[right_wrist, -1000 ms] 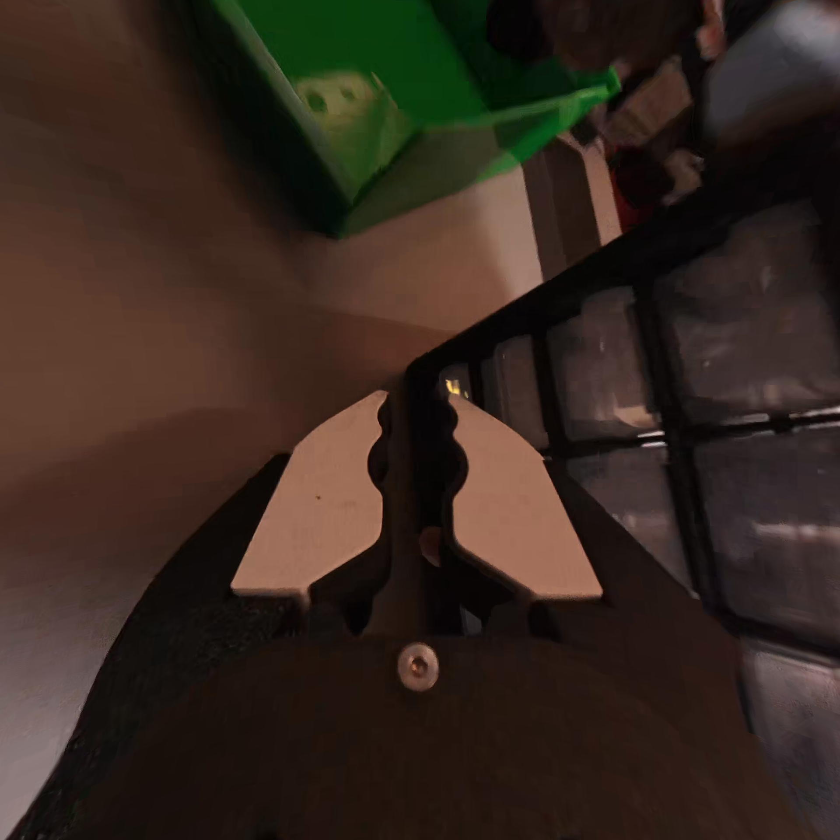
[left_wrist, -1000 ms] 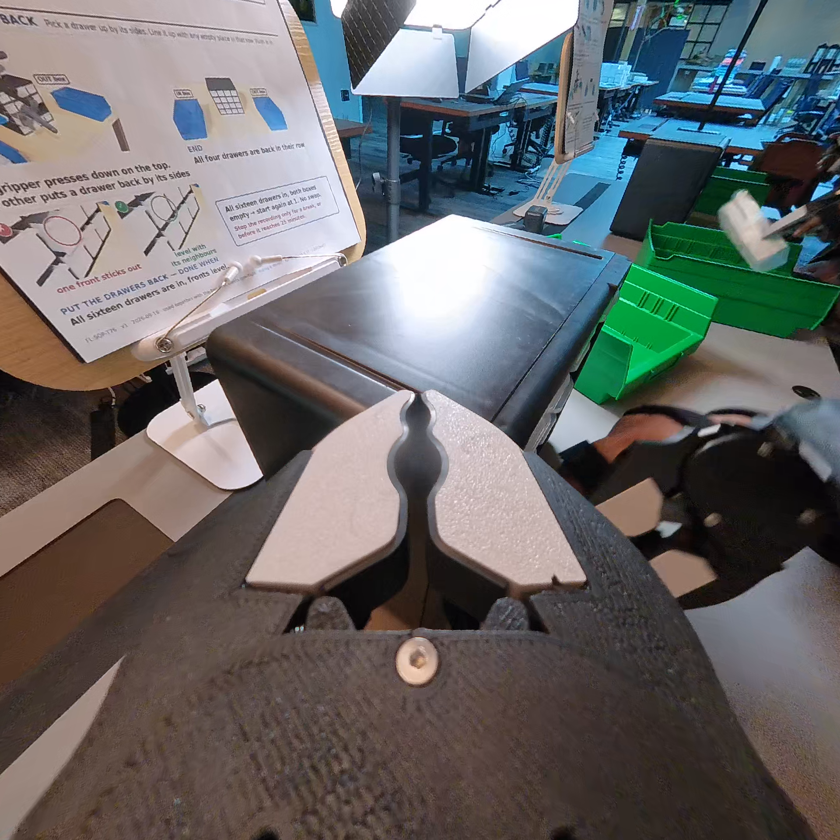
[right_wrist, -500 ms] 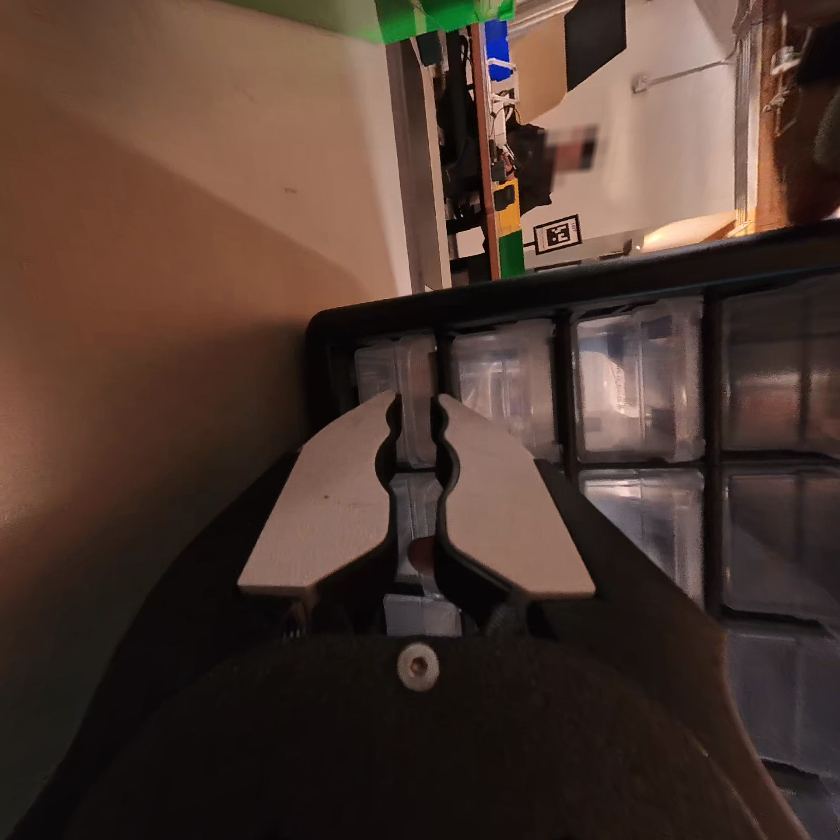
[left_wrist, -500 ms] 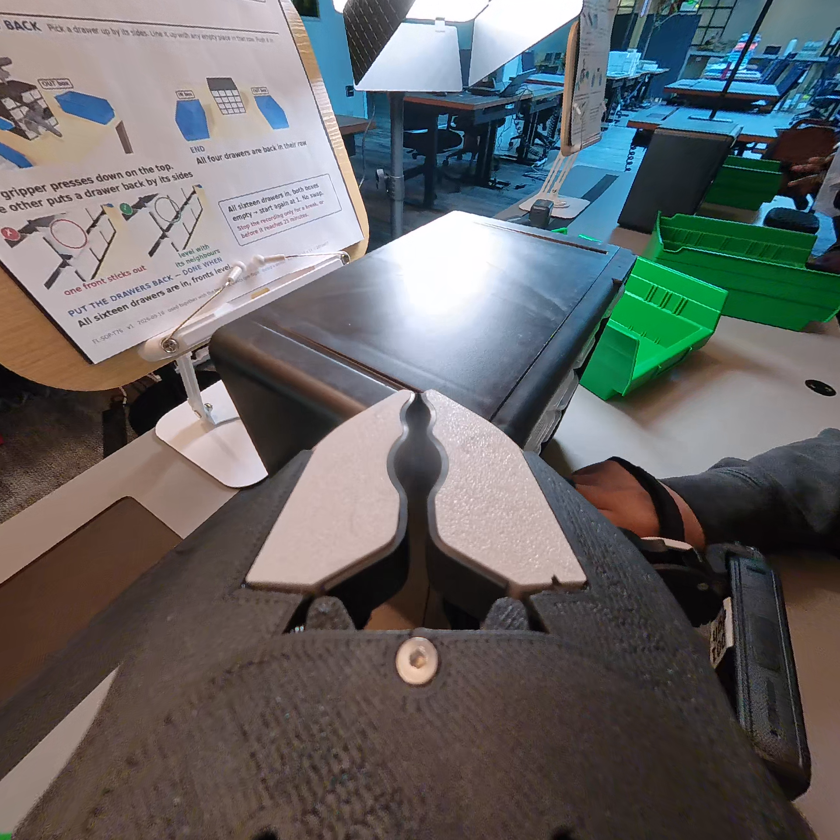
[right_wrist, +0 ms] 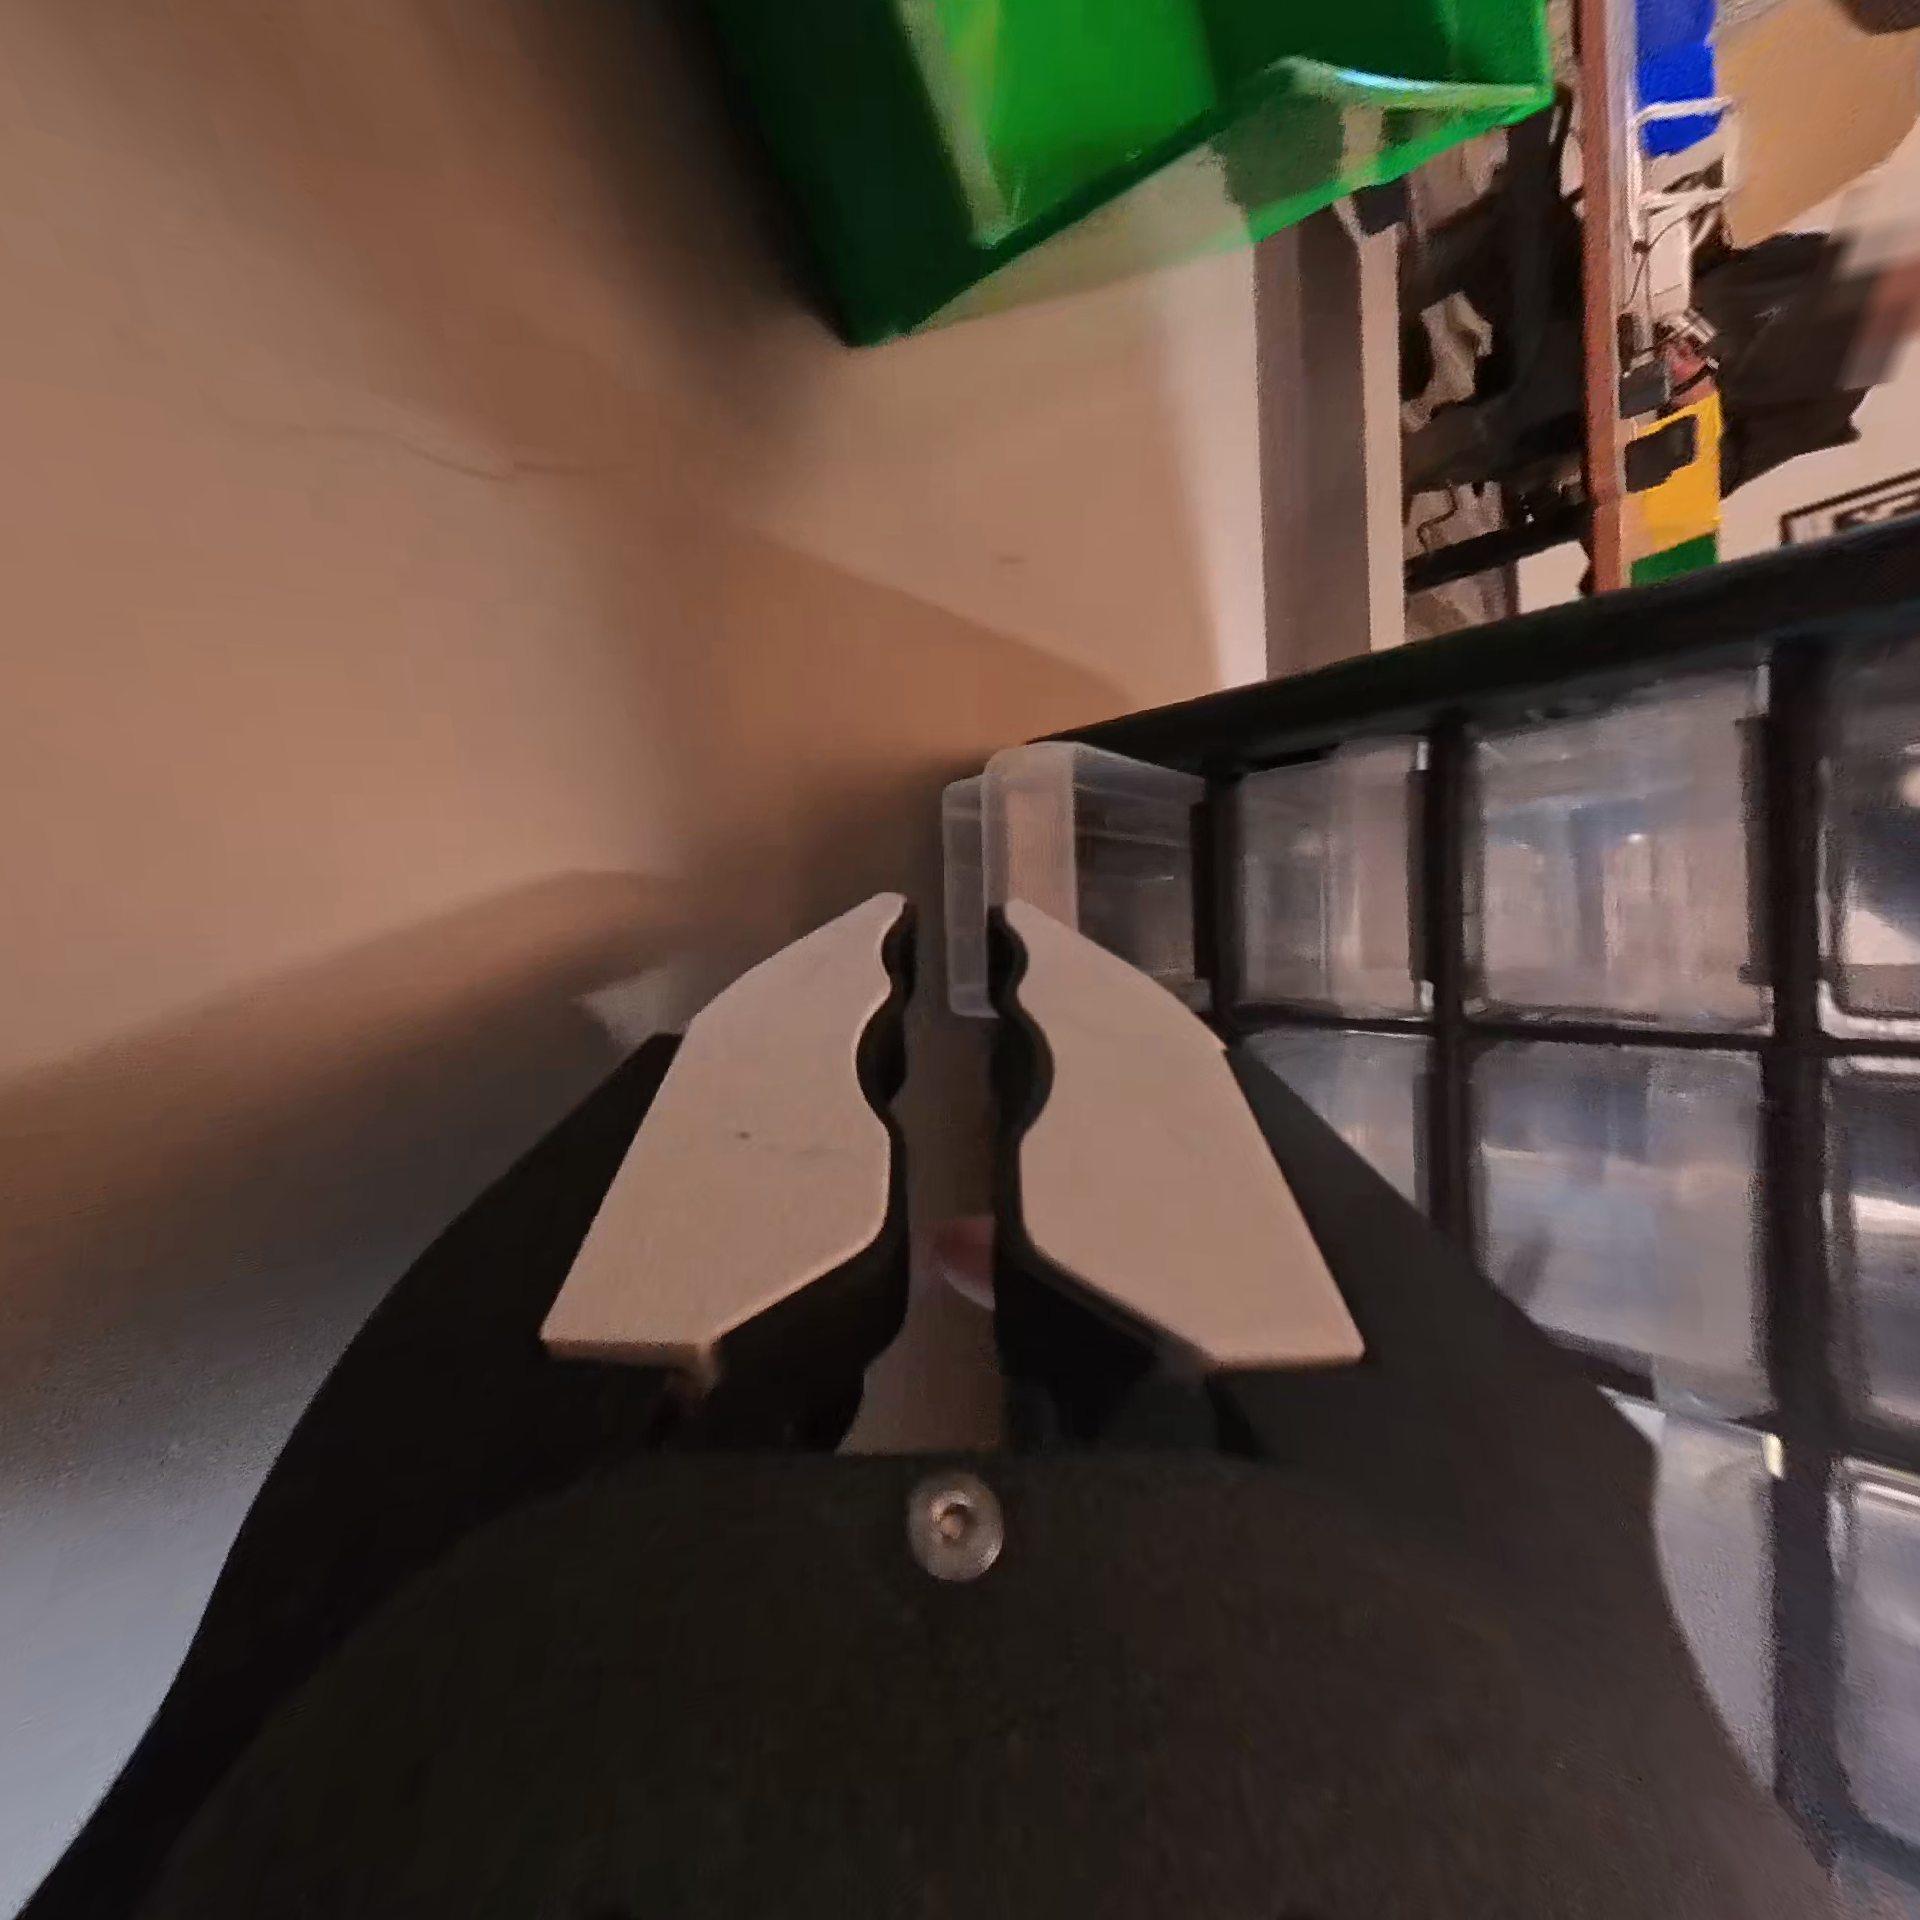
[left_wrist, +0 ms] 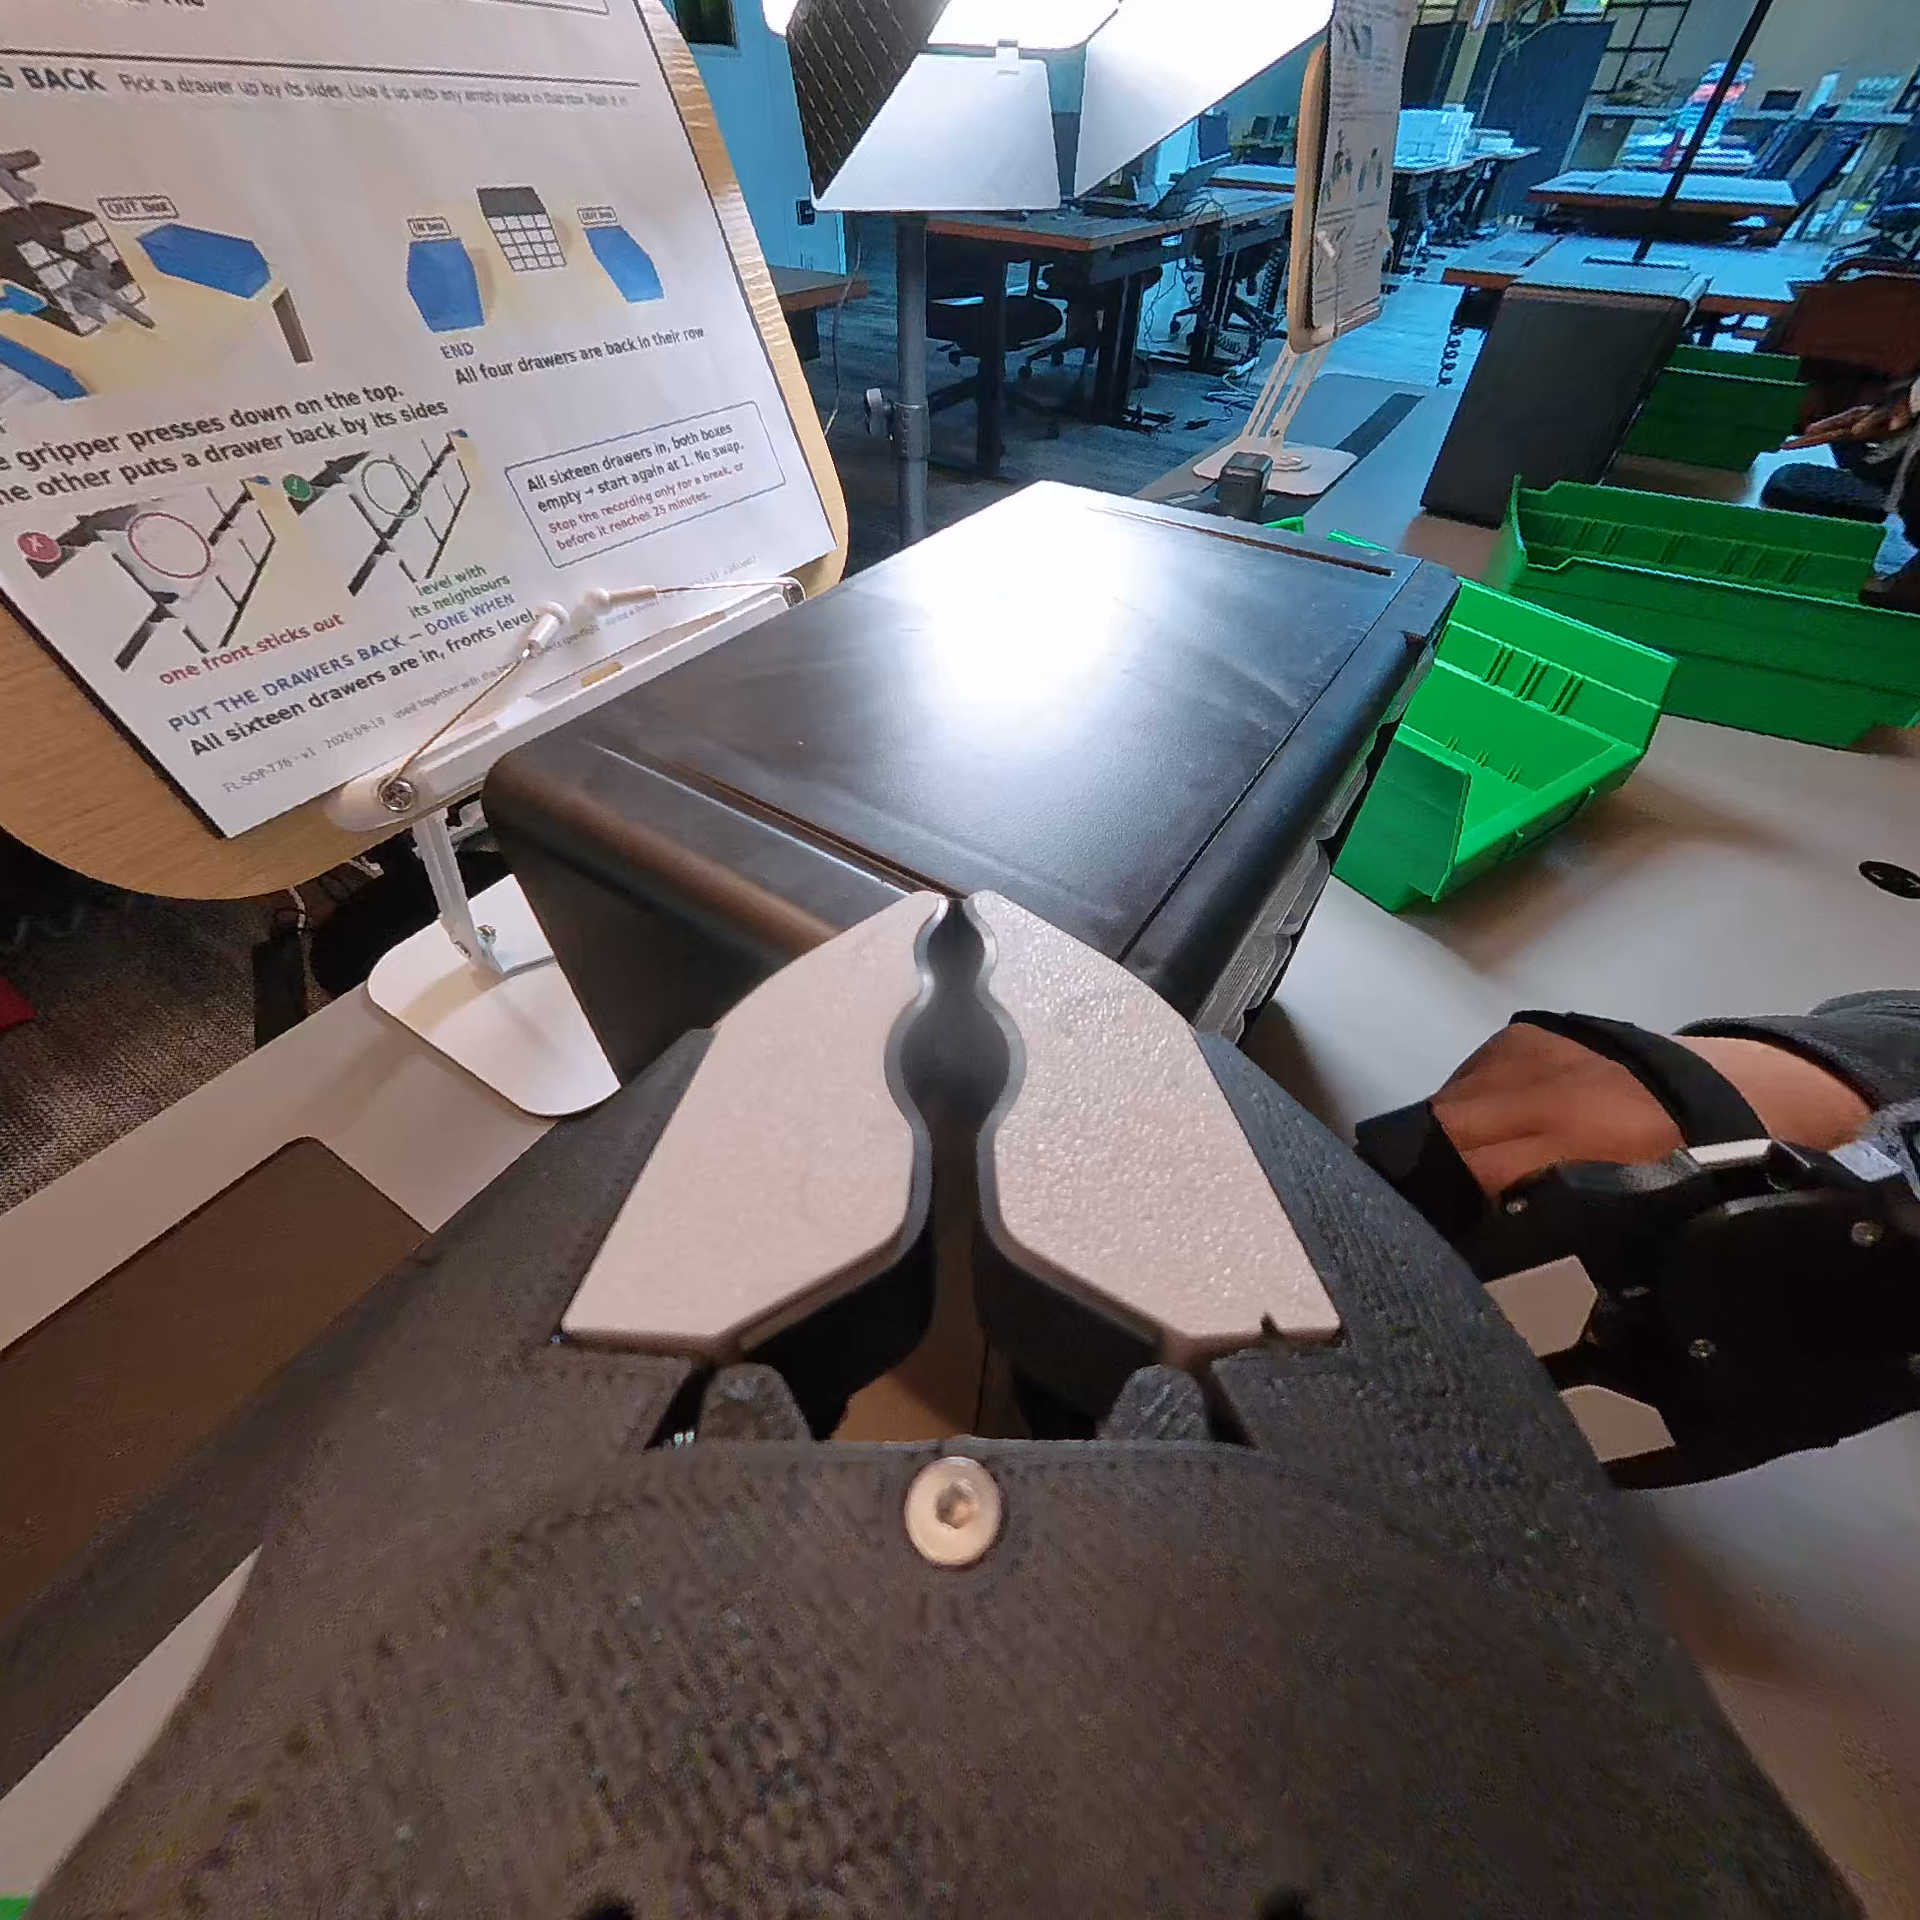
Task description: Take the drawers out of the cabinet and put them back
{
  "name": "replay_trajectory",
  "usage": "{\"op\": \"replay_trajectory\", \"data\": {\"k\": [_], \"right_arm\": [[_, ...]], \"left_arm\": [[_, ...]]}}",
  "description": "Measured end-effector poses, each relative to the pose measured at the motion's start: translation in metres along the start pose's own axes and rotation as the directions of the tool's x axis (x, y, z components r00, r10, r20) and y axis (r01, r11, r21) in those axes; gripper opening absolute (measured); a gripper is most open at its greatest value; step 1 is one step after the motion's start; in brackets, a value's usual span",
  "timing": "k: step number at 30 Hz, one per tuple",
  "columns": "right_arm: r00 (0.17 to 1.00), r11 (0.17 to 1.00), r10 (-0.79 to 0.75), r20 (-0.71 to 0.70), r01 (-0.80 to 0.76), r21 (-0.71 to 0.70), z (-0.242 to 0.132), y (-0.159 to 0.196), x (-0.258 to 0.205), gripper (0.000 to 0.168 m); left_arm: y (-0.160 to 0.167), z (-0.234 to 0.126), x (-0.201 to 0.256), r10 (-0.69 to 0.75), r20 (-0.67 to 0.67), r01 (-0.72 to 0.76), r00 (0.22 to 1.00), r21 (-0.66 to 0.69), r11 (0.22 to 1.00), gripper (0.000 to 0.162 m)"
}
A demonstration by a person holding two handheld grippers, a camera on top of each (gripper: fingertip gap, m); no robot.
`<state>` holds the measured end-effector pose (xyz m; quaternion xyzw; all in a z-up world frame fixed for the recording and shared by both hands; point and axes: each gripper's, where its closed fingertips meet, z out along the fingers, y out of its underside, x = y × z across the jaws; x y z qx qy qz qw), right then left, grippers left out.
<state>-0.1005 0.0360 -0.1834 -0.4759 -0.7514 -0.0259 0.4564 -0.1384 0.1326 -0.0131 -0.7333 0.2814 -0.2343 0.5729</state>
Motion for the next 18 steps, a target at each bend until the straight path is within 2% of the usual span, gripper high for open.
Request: {"op": "replay_trajectory", "data": {"k": [3, 7, 12, 14, 18], "right_arm": [[0.999, 0.998, 0.051, 0.003, -0.051, 0.025, 0.001, -0.004, 0.005, 0.025], [0.998, 0.999, 0.032, -0.056, -0.031, 0.021, 0.011, -0.004, 0.014, 0.034], [0.998, 0.999, 0.013, -0.054, -0.015, -0.034, 0.027, 0.005, 0.016, 0.029], [1.0, 0.999, 0.012, -0.018, -0.013, -0.037, 0.028, 0.005, 0.013, 0.02], [0.995, 0.999, 0.028, 0.092, -0.024, -0.047, 0.021, 0.006, 0.006, 0.019]], "left_arm": [[0.0, 0.0, 0.0, 0.001, 0.002, -0.001, 1.0, 0.001, 1.0, 0.0], [0.0, 0.0, 0.0, 0.0, 0.0, 0.0, 1.0, 0.003, 1.0, 0.0], [0.0, 0.0, 0.0, 0.006, 0.001, -0.006, 1.0, 0.002, 1.0, 0.0], [0.0, 0.0, 0.0, 0.008, 0.0, -0.008, 1.0, 0.001, 1.0, 0.0], [0.0, 0.0, 0.0, 0.01, -0.004, -0.01, 1.0, 0.001, 1.0, 0.0]]}}
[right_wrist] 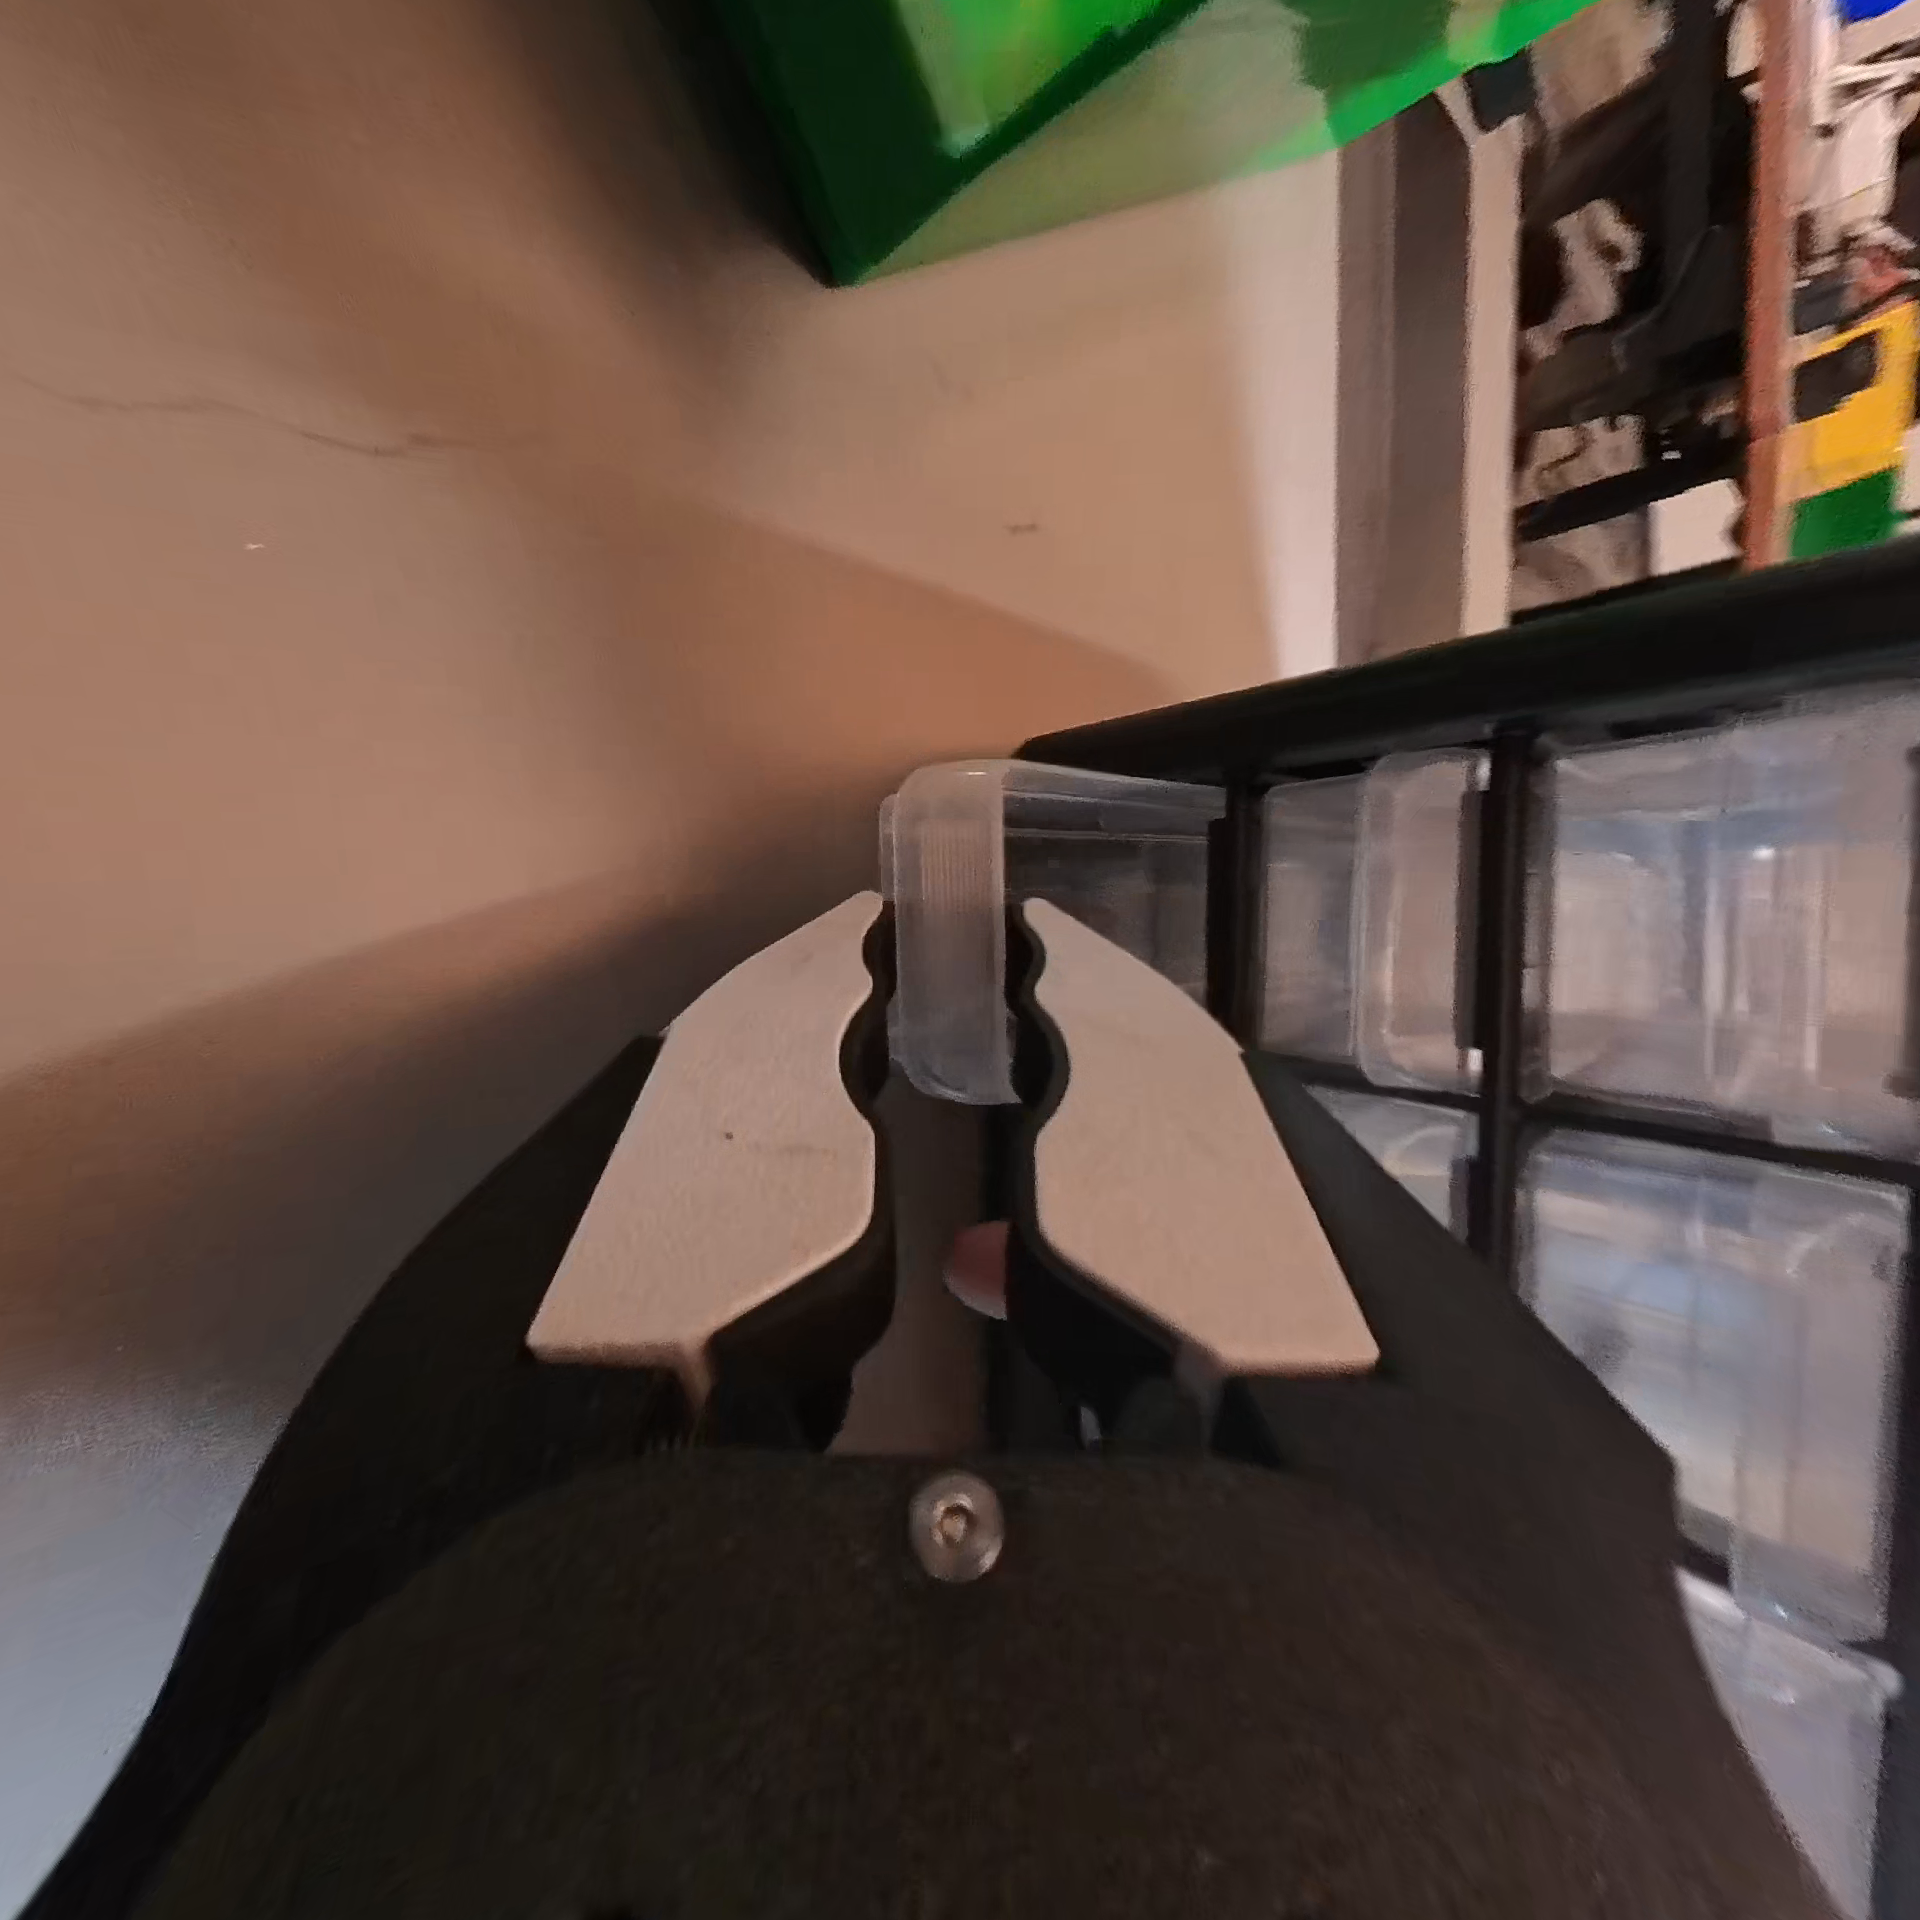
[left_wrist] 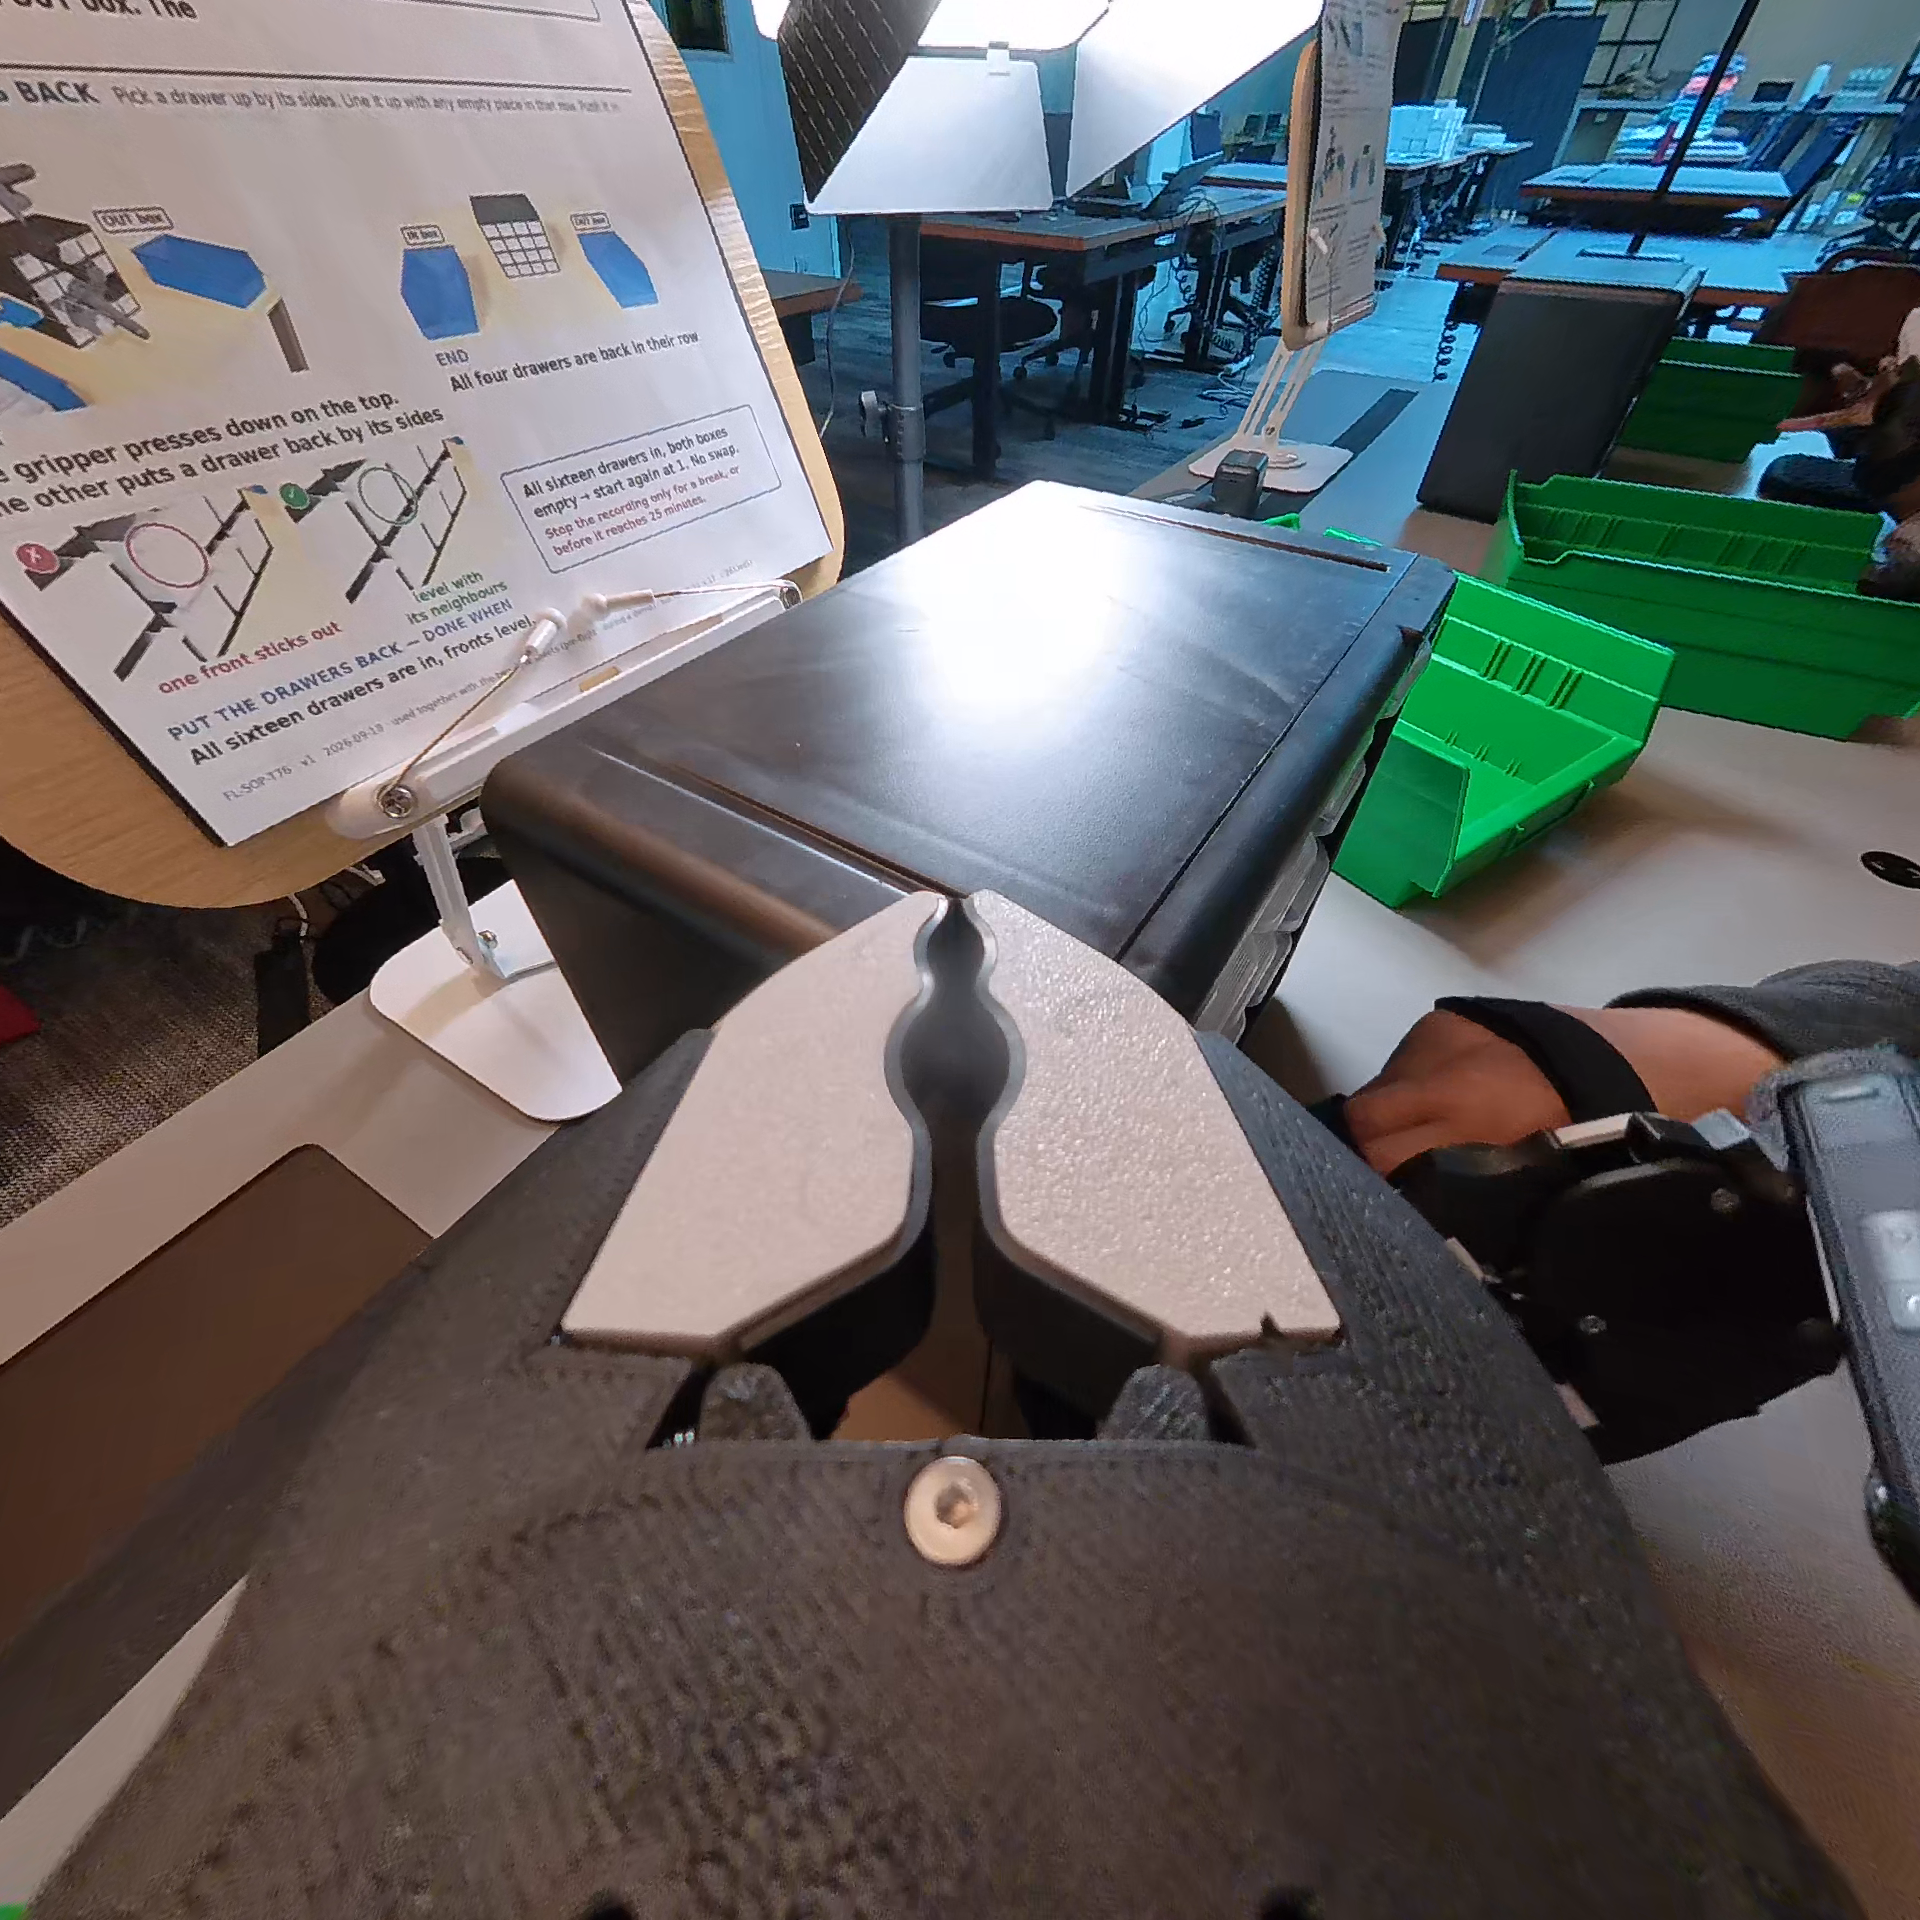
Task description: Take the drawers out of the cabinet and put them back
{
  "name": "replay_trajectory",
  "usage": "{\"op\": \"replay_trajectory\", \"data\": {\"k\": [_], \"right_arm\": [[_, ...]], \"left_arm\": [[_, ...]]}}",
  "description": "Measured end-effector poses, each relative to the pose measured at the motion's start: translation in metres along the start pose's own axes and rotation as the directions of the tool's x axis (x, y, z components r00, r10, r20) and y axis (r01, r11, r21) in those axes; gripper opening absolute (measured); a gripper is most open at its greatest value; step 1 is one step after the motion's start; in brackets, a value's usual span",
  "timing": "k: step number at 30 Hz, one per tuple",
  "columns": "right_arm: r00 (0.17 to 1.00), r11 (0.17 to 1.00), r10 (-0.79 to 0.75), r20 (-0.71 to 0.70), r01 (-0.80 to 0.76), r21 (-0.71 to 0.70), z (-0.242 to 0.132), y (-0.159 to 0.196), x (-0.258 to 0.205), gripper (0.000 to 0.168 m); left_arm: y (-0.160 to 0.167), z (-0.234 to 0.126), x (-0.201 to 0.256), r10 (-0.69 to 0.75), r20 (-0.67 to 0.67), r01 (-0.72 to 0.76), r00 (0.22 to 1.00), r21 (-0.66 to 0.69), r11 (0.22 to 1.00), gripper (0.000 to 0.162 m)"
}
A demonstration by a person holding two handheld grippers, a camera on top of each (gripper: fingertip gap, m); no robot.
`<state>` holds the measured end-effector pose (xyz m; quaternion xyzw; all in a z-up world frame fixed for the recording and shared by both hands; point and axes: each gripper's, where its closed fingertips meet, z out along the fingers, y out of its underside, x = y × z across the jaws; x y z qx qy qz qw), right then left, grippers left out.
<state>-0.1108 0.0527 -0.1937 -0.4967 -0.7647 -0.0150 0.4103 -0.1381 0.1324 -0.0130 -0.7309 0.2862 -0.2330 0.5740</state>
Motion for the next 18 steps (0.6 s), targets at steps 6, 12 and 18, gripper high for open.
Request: {"op": "replay_trajectory", "data": {"k": [6, 12, 18], "right_arm": [[0.924, 0.99, 0.071, 0.376, -0.111, 0.084, -0.037, -0.02, -0.04, 0.017], [0.775, 0.952, 0.144, 0.615, -0.279, 0.128, -0.083, -0.037, -0.051, 0.017], [0.661, 0.86, 0.189, 0.726, -0.469, 0.203, -0.137, -0.049, -0.039, 0.017]], "left_arm": [[0.0, 0.0, 0.0, 0.011, 0.006, -0.011, 1.0, -0.005, 1.0, 0.0], [0.0, 0.0, 0.0, 0.021, 0.014, -0.021, 1.0, -0.008, 1.0, 0.0], [0.0, 0.0, 0.0, 0.022, 0.013, -0.022, 1.0, -0.005, 1.0, 0.0]]}}
